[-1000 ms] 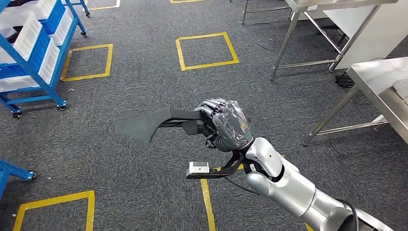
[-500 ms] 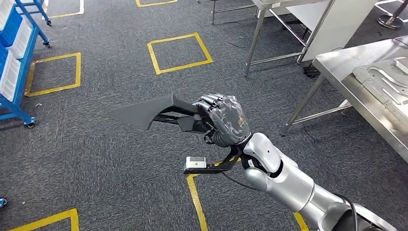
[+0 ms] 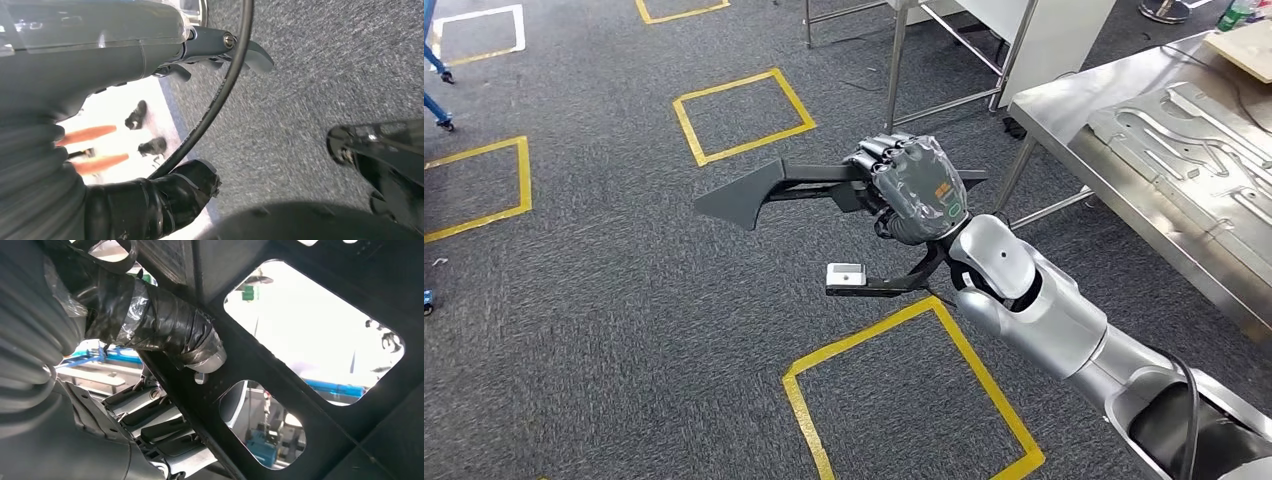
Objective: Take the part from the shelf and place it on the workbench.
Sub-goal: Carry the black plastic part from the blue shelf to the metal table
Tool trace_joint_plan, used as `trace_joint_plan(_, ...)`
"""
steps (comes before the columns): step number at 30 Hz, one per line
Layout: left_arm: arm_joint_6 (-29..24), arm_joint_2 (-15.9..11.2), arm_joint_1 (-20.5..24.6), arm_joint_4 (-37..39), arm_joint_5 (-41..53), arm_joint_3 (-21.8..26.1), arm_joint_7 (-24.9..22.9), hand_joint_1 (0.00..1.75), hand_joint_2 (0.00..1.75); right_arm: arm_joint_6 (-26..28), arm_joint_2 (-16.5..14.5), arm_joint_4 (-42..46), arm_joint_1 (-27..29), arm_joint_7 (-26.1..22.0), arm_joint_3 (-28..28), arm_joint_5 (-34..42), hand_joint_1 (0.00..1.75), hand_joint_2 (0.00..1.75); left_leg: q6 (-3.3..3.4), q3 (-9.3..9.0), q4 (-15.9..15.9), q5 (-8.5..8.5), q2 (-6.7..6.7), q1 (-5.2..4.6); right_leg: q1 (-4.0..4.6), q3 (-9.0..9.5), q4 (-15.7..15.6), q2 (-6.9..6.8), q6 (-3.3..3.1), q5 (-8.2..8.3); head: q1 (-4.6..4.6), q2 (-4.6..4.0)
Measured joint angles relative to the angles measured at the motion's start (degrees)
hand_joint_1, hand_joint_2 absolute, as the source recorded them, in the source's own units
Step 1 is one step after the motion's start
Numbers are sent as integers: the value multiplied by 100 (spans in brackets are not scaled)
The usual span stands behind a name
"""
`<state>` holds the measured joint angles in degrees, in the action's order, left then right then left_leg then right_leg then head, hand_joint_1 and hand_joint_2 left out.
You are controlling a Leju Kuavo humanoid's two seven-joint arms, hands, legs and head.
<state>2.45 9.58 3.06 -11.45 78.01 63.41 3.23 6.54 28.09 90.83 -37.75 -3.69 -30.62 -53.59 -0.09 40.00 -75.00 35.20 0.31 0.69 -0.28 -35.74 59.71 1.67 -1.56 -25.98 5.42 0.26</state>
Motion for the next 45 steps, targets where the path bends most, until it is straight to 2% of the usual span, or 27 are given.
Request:
trace_joint_plan(1,0,-1,-4,0,1,0,0,0,175,-5,3,-13,-6,2,-15,-11,175,175,36,-44,198,-209,-25,-15,11,19,1,68,-6,-9,0,0)
trace_joint_plan(3,0,-5,-14,0,8,0,1,0,175,-60,24,-41,-66,41,-50,-127,175,175,119,-317,962,-684,-184,-48,18,41,11,193,1,-29,1,0)
trace_joint_plan(5,1,-10,-12,0,22,0,13,0,175,-181,81,-109,-206,105,-119,-332,175,175,165,-522,1485,-867,-327,-65,10,18,21,299,42,-30,2,0)
trace_joint_plan(7,2,-7,4,0,32,-3,25,0,175,-284,167,-198,-366,129,-188,-439,175,175,187,-572,1608,-857,-298,-64,-3,-12,2,391,104,-7,2,0)
trace_joint_plan(9,3,5,15,0,35,-8,29,0,175,-356,251,-277,-536,125,-225,-452,175,175,232,-613,1703,-903,-196,-46,6,-70,91,289,154,-89,5,1)
trace_joint_plan(10,4,11,11,0,35,-10,30,0,175,-394,278,-317,-641,124,-242,-456,175,175,254,-633,1753,-925,-137,-36,14,-156,269,182,175,-207,8,1)
trace_joint_plan(12,6,11,-3,0,34,-11,32,0,175,-477,296,-406,-850,126,-287,-462,175,175,277,-650,1784,-932,-25,-37,-7,-461,917,-32,216,-536,9,0)
trace_joint_plan(14,11,10,-2,0,32,-11,35,0,175,-543,311,-496,-985,133,-337,-444,175,175,276,-657,1777,-914,76,-31,-55,-710,1417,-99,272,-655,10,0)
trace_joint_plan(15,14,13,4,0,32,-11,36,0,175,-566,328,-539,-1040,138,-361,-426,175,175,266,-665,1765,-896,124,-21,-84,-695,1376,-128,306,-555,11,0)
trace_joint_plan(17,15,19,15,0,31,-11,37,0,175,-585,369,-607,-1153,145,-392,-394,175,175,216,-685,1712,-836,212,5,-131,-375,711,-269,372,-182,11,0)
trace_joint_plan(18,15,20,15,0,31,-11,37,0,175,-591,384,-632,-1213,149,-401,-388,175,175,179,-689,1672,-800,250,4,-117,-198,356,-356,378,-53,11,0)
trace_joint_plan(20,15,17,11,0,31,-11,37,0,175,-602,399,-676,-1303,160,-415,-386,175,175,106,-697,1632,-751,323,-12,-67,-42,29,-444,332,-5,9,0)
trace_joint_plan(22,17,19,17,0,26,-11,38,0,175,-616,419,-714,-1348,167,-427,-385,175,175,48,-717,1633,-721,409,-22,-44,-37,17,-355,239,-8,7,0)
trace_joint_plan(24,24,21,24,0,18,-10,40,0,175,-637,438,-745,-1419,168,-433,-381,175,175,1,-667,1468,-577,336,-3,-55,-16,-13,-263,155,5,7,0)
trace_joint_plan(27,45,23,19,0,9,-9,44,0,175,-679,441,-792,-1563,168,-448,-365,175,175,-22,-212,521,-107,67,20,-48,1,-28,-140,51,8,6,0)
trace_joint_plan(28,52,24,18,0,7,-9,44,0,175,-695,441,-805,-1583,166,-455,-354,175,175,-21,-42,205,-18,33,20,-35,4,-25,-88,37,4,7,0)
trace_joint_plan(29,57,25,17,0,4,-9,44,0,175,-710,441,-817,-1593,162,-466,-342,175,175,-15,65,39,-28,12,19,-22,9,-21,-29,29,1,7,0)
trace_joint_plan(30,58,25,16,0,3,-8,45,0,175,-722,441,-827,-1597,157,-478,-331,175,175,0,80,72,-142,-3,18,-12,14,-15,32,26,-3,7,0)
trace_joint_plan(33,61,24,5,0,-11,-4,45,0,175,-735,441,-860,-1656,152,-502,-305,175,175,77,-295,1047,-731,-218,19,-3,-2,25,213,47,-28,8,0)
trace_joint_plan(35,65,23,1,0,-37,1,45,0,175,-740,450,-884,-1730,160,-515,-278,175,175,107,-469,1462,-830,-353,6,-13,-49,52,315,98,-36,8,1)
trace_joint_plan(37,68,28,17,0,-61,4,50,0,175,-743,487,-899,-1763,175,-527,-245,175,175,145,-527,1566,-819,-287,-2,-29,-69,36,391,165,-27,7,1)
trace_joint_plan(39,69,38,26,0,-68,7,54,0,175,-742,541,-905,-1783,186,-532,-216,175,175,212,-610,1683,-848,-181,9,-25,-127,146,251,219,-98,9,0)
trace_joint_plan(40,70,42,21,0,-68,8,55,0,175,-741,560,-908,-1798,190,-533,-208,175,175,240,-652,1729,-852,-128,13,-22,-235,363,122,238,-206,11,1)
trace_joint_plan(41,68,42,10,0,-68,9,57,0,175,-741,569,-911,-1811,193,-536,-205,175,175,259,-687,1748,-838,-76,7,-25,-400,684,-4,258,-339,12,0)
trace_joint_plan(43,63,42,-3,0,-69,10,64,0,175,-742,575,-923,-1807,198,-554,-203,175,175,274,-750,1754,-781,28,2,-51,-780,1364,-97,301,-537,11,0)
trace_joint_plan(44,61,43,-4,0,-70,11,68,0,175,-743,581,-931,-1795,198,-572,-203,175,175,267,-798,1752,-739,83,3,-72,-875,1484,-114,323,-487,10,0)
trace_joint_plan(45,61,46,-3,0,-70,11,71,0,175,-743,589,-938,-1787,197,-587,-203,175,175,253,-852,1749,-693,134,6,-92,-870,1403,-138,343,-342,11,0)
